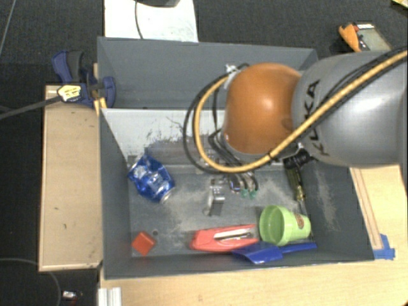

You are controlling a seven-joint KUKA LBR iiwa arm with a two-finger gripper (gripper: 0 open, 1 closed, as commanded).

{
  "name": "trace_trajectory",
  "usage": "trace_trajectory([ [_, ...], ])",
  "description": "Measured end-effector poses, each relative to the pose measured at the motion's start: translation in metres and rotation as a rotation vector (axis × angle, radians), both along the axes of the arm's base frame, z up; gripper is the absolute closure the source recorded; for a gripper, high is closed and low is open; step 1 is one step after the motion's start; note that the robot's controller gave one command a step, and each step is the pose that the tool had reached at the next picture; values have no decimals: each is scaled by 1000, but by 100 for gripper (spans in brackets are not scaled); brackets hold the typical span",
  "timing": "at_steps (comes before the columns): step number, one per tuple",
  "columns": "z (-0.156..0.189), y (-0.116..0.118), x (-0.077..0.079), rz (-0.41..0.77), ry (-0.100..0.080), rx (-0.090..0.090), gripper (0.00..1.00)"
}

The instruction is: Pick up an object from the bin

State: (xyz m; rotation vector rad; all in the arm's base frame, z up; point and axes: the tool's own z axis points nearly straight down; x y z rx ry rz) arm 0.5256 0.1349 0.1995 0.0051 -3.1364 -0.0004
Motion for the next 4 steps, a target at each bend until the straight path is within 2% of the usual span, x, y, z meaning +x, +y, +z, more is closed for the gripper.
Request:
trace_trajectory([
  [1, 4, -1, 2, -5, -8, 1, 0],
  [2, -69, 56, 29, -169, -10, 2, 0],
  [3, -48, 112, 67, -142, -18, 5, 0],
  [4, -86, 113, 51, -547, -2, -4, 0],
])
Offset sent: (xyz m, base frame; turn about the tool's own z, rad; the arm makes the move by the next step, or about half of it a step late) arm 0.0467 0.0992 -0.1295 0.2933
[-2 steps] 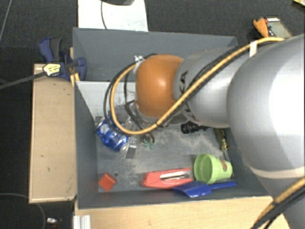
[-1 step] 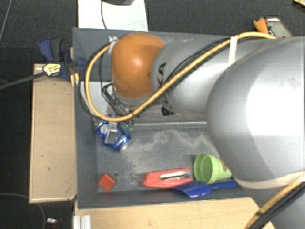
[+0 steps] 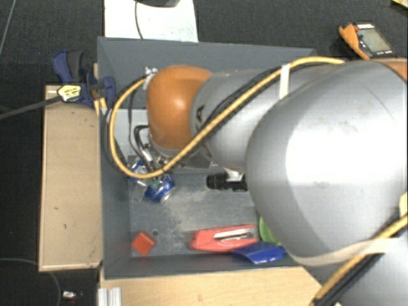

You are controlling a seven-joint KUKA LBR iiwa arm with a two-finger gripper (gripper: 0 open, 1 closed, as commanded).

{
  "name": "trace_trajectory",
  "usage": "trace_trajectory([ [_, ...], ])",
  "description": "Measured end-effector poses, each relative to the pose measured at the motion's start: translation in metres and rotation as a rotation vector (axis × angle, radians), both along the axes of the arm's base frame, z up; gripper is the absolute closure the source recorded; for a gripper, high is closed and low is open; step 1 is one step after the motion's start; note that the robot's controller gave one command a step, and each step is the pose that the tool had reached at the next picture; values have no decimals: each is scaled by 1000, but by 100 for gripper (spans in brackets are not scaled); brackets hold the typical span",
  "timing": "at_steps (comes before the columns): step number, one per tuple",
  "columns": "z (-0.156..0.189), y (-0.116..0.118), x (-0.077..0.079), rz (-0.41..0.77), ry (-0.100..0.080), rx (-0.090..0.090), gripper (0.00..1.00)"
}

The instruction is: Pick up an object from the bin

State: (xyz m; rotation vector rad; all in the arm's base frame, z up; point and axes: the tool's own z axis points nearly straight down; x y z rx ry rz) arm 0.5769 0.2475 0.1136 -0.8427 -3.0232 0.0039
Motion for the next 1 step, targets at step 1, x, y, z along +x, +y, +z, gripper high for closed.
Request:
trace_trajectory([
  [1, -37, 0, 12, 258, -13, 2, 0],
])
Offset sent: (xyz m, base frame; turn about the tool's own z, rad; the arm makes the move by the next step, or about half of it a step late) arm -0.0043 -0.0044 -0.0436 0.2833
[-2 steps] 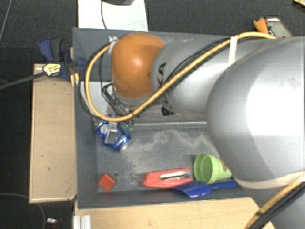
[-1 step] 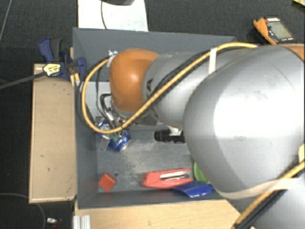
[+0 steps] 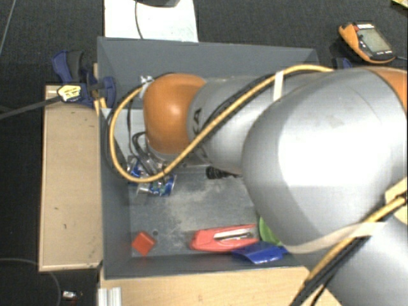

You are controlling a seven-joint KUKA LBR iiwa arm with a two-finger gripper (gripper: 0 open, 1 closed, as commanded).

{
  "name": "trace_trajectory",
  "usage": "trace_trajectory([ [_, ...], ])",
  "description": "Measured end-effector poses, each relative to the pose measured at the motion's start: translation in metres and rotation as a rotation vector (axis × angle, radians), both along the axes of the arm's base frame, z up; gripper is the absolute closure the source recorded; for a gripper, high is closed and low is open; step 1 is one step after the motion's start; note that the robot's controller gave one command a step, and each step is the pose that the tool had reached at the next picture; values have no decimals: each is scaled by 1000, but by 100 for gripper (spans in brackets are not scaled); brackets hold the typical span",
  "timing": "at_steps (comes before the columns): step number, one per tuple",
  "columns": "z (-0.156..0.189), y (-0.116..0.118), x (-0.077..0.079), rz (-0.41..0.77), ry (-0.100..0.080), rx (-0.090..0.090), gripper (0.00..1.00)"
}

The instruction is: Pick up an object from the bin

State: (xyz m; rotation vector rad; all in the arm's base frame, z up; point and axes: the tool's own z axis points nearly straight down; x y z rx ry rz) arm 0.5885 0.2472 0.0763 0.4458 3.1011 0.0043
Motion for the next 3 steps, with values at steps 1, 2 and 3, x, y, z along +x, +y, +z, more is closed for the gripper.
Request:
trace_trajectory([
  [1, -1, -3, -12, -538, 2, 7, 100],
  [2, -1, -3, -12, -538, 2, 6, 100],
  [3, 2, -3, -12, -537, 1, 6, 100],
])
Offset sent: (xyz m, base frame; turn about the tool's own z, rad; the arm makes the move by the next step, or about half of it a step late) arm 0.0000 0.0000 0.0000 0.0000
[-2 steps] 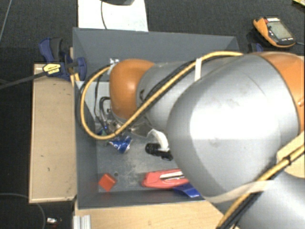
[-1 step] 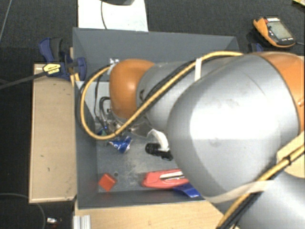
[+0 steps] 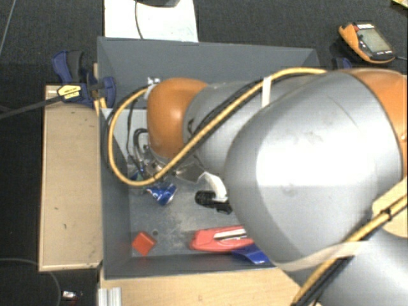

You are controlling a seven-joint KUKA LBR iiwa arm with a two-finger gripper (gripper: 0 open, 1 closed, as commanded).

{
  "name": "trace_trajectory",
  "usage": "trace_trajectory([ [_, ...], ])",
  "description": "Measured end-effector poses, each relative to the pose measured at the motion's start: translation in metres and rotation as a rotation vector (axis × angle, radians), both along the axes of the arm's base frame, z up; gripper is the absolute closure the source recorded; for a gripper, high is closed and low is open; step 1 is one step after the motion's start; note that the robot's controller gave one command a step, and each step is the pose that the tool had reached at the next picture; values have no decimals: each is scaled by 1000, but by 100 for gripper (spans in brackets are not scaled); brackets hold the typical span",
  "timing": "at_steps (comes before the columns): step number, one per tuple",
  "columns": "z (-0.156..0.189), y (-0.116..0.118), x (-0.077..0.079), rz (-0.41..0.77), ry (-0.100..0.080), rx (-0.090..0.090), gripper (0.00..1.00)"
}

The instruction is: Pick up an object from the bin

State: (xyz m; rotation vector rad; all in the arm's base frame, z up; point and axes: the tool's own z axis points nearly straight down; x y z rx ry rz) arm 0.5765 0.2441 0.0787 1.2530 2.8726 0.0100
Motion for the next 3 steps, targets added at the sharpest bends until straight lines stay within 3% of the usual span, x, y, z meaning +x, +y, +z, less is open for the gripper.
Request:
trace_trajectory([
  [2, 23, 0, 0, 1, 1, 0, 100],
  [3, 53, -2, -2, 3, 10, -4, 100],
])
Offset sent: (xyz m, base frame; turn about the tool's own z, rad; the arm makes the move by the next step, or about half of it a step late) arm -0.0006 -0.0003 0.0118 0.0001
